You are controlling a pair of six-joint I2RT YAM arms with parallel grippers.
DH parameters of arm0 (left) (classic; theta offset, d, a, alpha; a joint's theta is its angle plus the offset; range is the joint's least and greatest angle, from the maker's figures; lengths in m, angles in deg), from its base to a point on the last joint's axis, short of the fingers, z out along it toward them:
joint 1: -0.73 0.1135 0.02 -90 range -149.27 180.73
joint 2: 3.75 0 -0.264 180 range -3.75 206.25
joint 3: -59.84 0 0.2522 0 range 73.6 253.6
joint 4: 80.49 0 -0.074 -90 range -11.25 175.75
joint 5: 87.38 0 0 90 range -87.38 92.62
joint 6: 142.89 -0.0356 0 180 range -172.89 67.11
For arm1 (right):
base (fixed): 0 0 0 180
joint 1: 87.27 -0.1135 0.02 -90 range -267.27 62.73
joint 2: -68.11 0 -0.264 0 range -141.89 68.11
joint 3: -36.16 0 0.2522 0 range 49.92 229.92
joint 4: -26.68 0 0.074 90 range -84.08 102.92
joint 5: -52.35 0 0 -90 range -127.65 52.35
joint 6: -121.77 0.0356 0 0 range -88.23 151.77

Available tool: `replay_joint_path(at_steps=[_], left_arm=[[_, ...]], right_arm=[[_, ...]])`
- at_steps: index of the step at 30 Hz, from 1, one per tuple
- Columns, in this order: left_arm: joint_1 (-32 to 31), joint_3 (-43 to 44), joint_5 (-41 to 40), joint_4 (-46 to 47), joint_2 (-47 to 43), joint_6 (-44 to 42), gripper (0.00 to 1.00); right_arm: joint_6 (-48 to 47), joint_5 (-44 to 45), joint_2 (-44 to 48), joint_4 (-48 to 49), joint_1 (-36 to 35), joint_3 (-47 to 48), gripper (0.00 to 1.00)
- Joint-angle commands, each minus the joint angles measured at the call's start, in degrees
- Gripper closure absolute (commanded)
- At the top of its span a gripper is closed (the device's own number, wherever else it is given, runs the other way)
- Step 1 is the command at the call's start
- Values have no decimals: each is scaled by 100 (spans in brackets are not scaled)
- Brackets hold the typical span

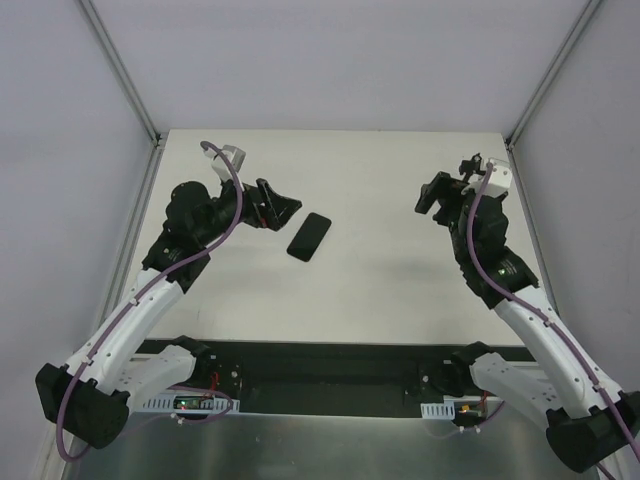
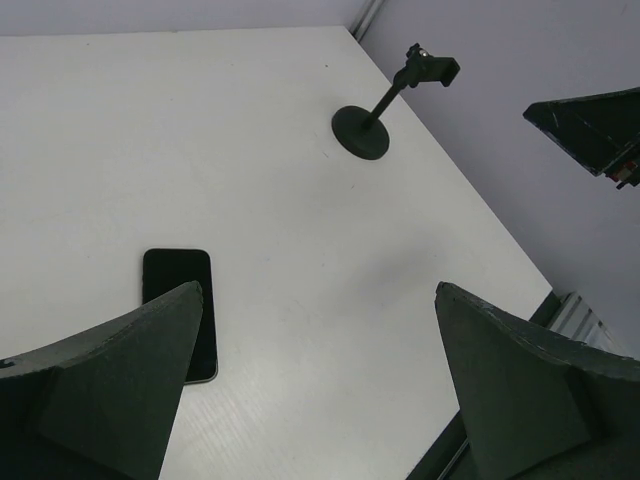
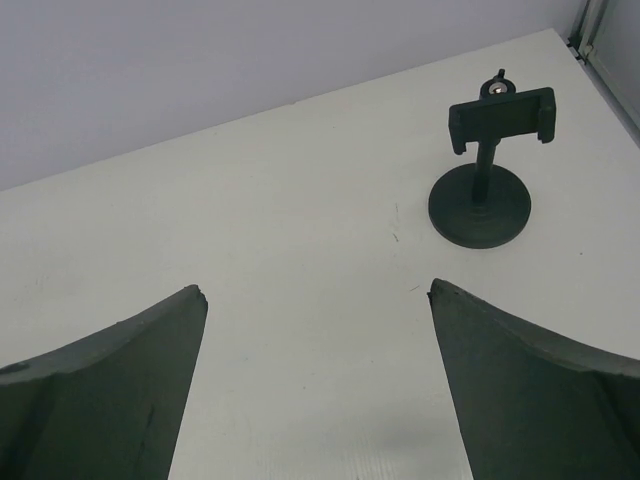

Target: Place the phone on the phone stand

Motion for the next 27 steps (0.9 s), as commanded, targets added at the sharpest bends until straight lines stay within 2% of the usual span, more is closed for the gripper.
replay_joint_path(at_steps=[1,5,9,10,15,21,24,27], left_arm=[[26,156,205,250,115,-13,1],[17,200,381,241,273,84,1],[17,261,601,233,493,154,1],[17,279,636,224,537,145,1],[26,358,689,136,678,84,1],[26,402,829,118,818,198,1],[26,428,908,110,880,260,1],[26,463,970,101,863,286,1]], right_arm=[[232,82,-277,358,20,288,4],[310,-198,-637,262,265,489,4],[1056,-752,-1321,437,792,761,4],[1502,-918,-1472,446,1063,988,4],[2454,-1227,-2184,437,1838,1561,4],[3079,-1411,-2211,525,2918,1097,4],[3421,-2016,-2482,560,3648,930,4],[3414,-3227,-3070,902,4246,1173,4]])
